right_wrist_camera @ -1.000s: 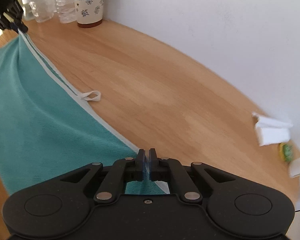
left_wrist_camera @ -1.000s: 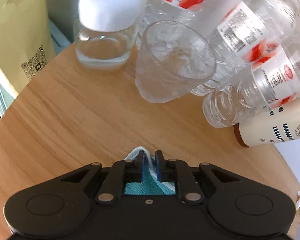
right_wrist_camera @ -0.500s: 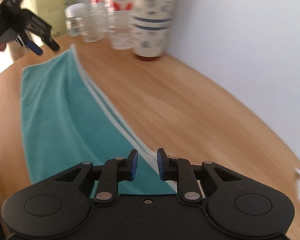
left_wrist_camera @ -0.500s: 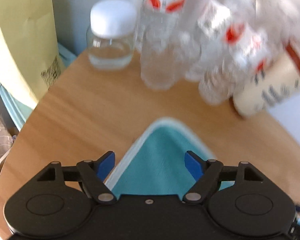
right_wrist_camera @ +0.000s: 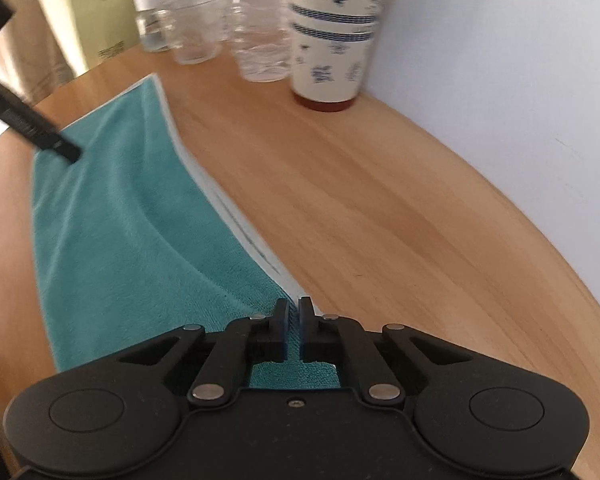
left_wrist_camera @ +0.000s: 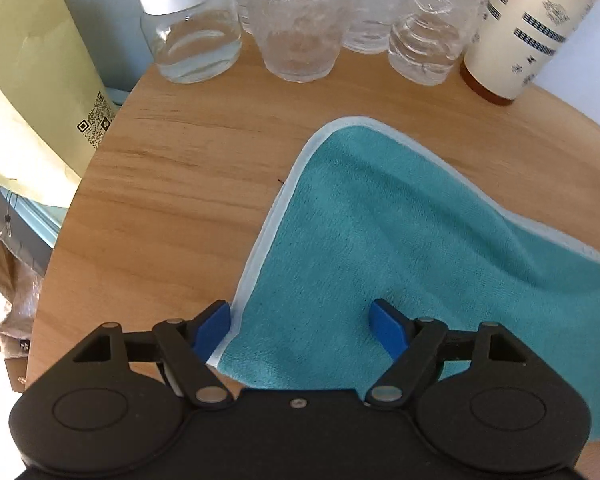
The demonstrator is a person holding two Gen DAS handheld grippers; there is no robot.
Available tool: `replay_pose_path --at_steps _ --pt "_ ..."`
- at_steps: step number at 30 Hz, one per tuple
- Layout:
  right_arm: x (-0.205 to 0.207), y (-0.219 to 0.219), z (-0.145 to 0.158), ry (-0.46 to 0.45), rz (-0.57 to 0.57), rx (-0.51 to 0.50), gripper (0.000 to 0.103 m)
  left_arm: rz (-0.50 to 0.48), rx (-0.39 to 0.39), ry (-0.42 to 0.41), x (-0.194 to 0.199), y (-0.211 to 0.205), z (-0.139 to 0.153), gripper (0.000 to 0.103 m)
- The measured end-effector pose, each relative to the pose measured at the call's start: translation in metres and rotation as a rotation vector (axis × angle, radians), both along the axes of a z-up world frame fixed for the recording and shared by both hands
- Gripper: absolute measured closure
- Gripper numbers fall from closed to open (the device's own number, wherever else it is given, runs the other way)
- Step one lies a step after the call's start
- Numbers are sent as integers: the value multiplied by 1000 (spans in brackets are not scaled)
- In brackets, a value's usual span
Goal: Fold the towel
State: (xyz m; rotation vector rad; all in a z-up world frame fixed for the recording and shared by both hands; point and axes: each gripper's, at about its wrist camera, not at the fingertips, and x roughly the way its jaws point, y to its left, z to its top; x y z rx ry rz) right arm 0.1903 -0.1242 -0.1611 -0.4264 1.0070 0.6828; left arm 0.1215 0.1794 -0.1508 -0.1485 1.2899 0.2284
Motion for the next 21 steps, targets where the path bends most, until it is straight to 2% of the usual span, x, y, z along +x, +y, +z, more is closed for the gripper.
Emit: replay_pose_path --at_steps 5,7,9,13,15,18,19,21 --pt "-3 3 2 -38 1 -12 98 9 -4 39 -7 3 -1 19" --pt "-11 2 10 -135 -4 -47 90 -1 20 47 -5 2 2 19" --pt "-16 -6 22 -166 -32 -37 83 -4 52 51 0 2 7 20" --pt "-36 -39 40 -92 -110 -48 81 -43 11 -57 11 -6 29 19" --pt "-55 -62 40 -49 -193 -79 81 -78 2 -113 18 -14 34 19" --pt "-85 -101 32 11 -355 -118 81 -134 46 -145 33 -30 27 19" --pt "-96 -119 27 39 -440 -123 81 -133 47 -138 37 -31 23 19" --pt "-107 -139 22 71 -529 -129 81 -118 52 -109 41 -31 14 19"
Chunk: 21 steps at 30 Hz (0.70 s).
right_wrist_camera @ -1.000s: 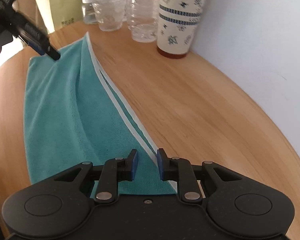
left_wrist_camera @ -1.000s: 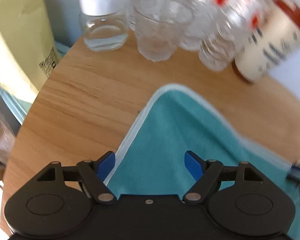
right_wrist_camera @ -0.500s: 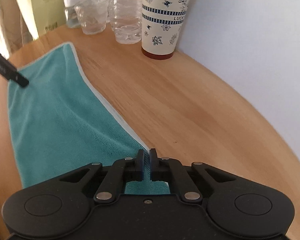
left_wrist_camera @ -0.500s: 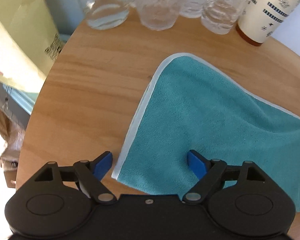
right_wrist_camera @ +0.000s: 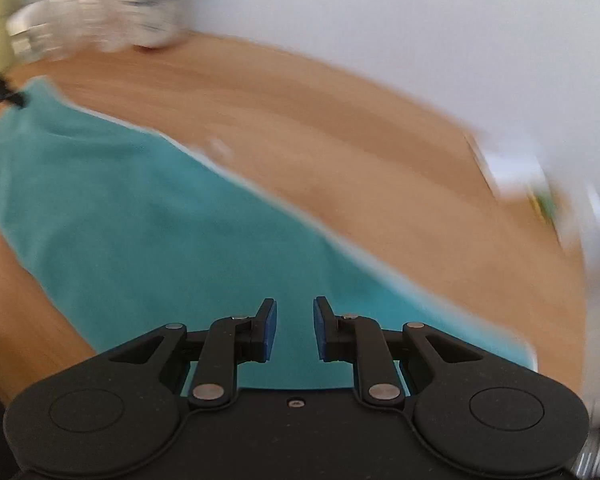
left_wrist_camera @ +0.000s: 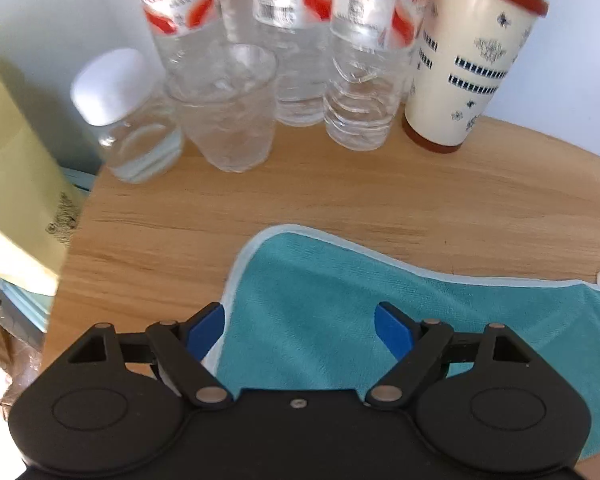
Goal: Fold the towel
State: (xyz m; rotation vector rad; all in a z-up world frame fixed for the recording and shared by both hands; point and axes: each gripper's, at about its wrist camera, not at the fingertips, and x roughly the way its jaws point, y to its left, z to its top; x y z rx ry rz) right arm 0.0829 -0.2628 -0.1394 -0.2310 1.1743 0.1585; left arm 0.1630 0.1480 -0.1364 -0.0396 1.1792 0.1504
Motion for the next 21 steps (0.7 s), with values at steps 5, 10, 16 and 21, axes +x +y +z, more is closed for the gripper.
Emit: replay_pose_path --at_steps 5,10,16,21 --pt "-27 -43 -17 46 -180 20 82 29 37 60 -11 6 -12 15" --pt "-43 -74 -17 31 -184 105 83 39 127 88 -26 10 -13 11" --pt "-39 -92 -14 56 -146 102 83 47 165 134 -41 12 -11 13" --pt "-30 -120 4 -42 -254 163 70 66 97 74 -32 10 6 17"
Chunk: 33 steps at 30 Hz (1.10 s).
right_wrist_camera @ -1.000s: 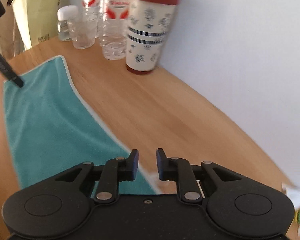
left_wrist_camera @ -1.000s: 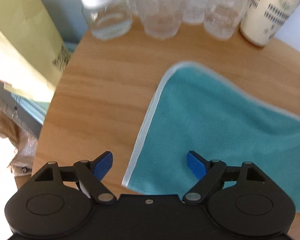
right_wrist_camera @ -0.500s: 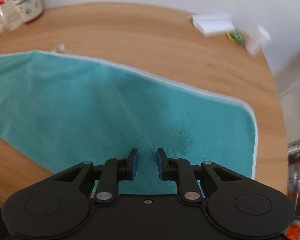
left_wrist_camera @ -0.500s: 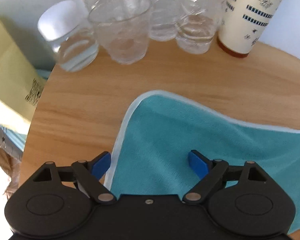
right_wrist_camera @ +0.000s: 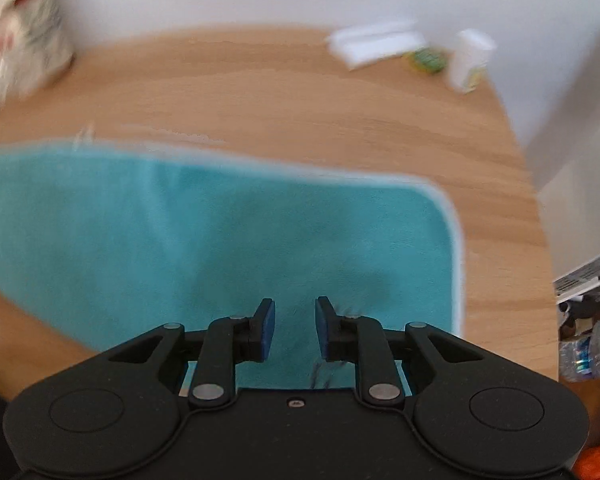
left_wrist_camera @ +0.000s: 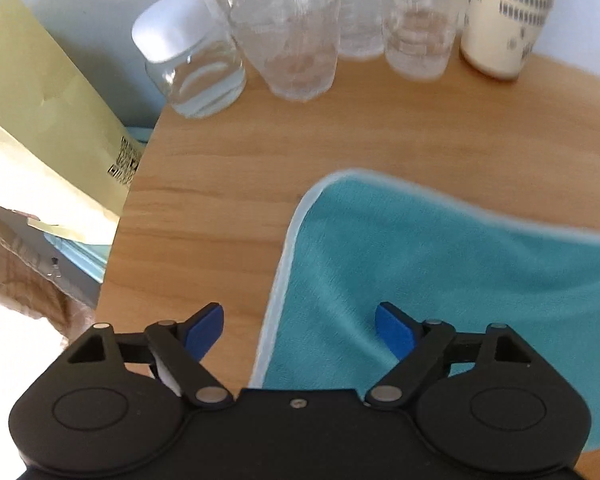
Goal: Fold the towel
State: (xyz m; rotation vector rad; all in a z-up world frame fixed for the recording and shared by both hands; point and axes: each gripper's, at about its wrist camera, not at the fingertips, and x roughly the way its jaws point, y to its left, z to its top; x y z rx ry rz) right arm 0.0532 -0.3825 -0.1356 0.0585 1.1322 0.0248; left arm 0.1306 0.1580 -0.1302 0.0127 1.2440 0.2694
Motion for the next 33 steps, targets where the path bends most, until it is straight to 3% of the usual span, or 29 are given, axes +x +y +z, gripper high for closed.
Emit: replay_pose_path --at_steps 2,5,8,11,16,21,27,33 --pt "14 -14 0 -39 -69 16 69 1 -48 -30 12 -3 3 17" --pt "33 -14 -10 -46 -67 -8 69 -41 -31 -39 29 -16 -2 17" --pt "51 -16 -25 -16 -100 -82 77 -61 11 -15 38 -24 -13 17" --pt "51 -27 -30 -28 -159 -62 79 -20 9 -11 42 -16 -21 7" --pt "56 -37 -34 -30 -194 -113 65 31 31 -27 43 -8 -22 0" --pt "58 -35 -33 -15 -195 -160 65 50 24 -22 47 -1 -21 0" --pt "35 -39 -17 -37 -241 -212 62 70 -10 -40 39 10 -5 4" --pt "-11 -53 -21 6 -356 -131 62 98 -29 -12 5 22 1 4"
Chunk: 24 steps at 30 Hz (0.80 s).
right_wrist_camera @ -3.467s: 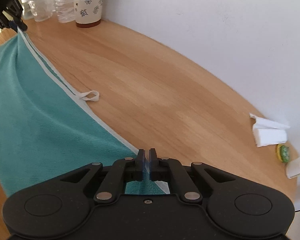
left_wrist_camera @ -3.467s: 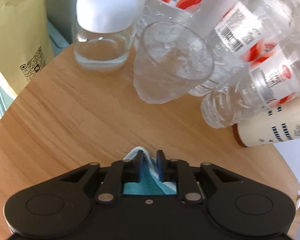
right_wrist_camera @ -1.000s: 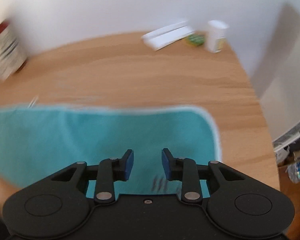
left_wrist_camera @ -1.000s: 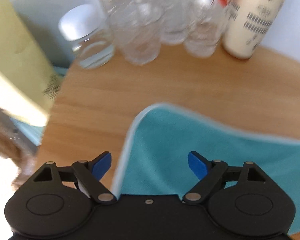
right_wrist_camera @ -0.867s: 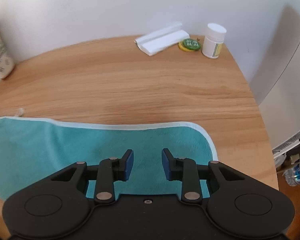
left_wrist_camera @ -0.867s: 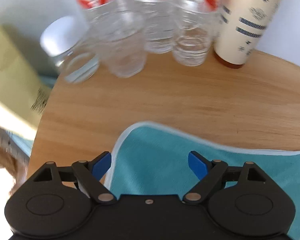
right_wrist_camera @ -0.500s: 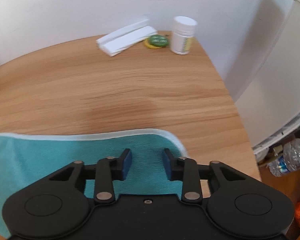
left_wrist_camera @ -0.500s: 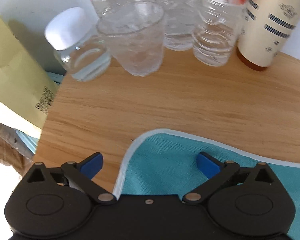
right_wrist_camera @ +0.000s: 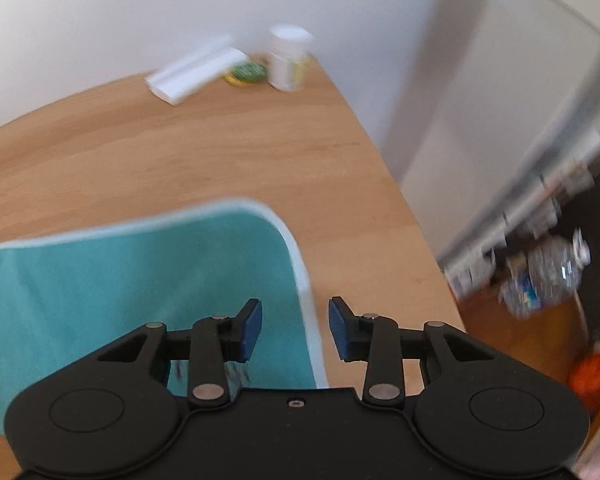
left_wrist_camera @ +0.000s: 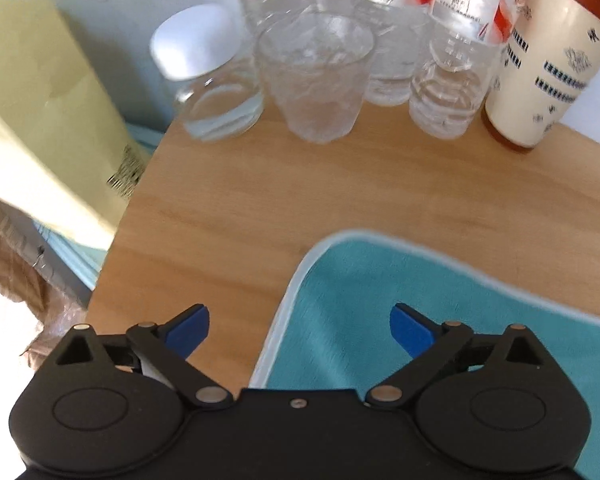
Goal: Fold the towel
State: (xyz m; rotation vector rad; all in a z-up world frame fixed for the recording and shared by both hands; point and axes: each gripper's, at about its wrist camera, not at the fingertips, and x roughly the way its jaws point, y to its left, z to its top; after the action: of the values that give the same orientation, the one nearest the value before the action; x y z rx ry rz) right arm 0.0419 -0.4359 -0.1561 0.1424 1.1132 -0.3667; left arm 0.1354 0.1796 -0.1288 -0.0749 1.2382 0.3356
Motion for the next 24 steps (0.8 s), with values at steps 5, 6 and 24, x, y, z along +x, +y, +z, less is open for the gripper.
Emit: replay_pose_path --at_steps 5,6,24 --pt "-13 -4 -12 16 -40 32 63 36 -4 46 -8 7 -14 4" --pt "-12 0 -11 24 -25 3 63 41 -3 44 -10 8 -13 4" --pt "194 354 24 -97 1274 298 61 715 -194 -76 -131 60 -4 4"
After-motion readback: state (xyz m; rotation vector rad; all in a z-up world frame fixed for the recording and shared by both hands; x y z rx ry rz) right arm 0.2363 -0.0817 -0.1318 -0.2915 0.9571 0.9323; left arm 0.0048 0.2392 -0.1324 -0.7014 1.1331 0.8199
